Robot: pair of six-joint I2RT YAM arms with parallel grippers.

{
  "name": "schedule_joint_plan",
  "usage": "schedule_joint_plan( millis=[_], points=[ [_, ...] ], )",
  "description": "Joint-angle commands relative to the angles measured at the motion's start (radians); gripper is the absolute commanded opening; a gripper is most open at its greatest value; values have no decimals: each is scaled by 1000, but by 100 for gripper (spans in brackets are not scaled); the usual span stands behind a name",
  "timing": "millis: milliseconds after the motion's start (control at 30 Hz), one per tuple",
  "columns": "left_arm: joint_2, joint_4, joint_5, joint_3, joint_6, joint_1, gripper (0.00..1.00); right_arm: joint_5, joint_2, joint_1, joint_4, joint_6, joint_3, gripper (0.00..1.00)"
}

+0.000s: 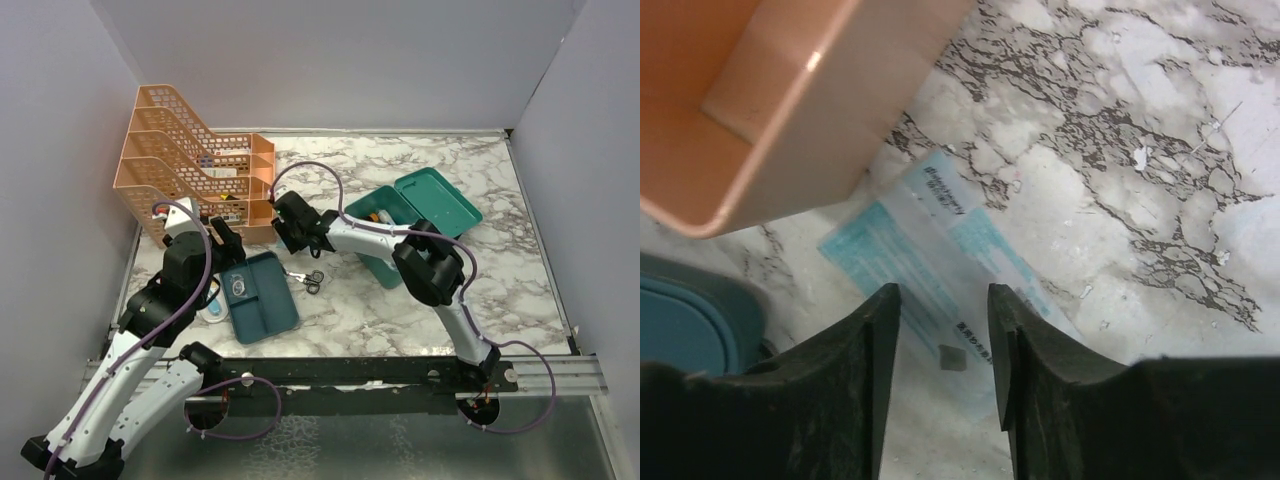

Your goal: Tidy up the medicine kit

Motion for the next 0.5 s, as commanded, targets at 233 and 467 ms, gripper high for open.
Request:
schedule_joint_plan(
  millis=[233,467],
  points=[
    [7,31,22,-17,-5,4,71,-35,-29,-9,-92,154,-127,21],
    [12,41,21,-30,-5,4,71,-98,-144,1,-198,447,-246,15]
  ],
)
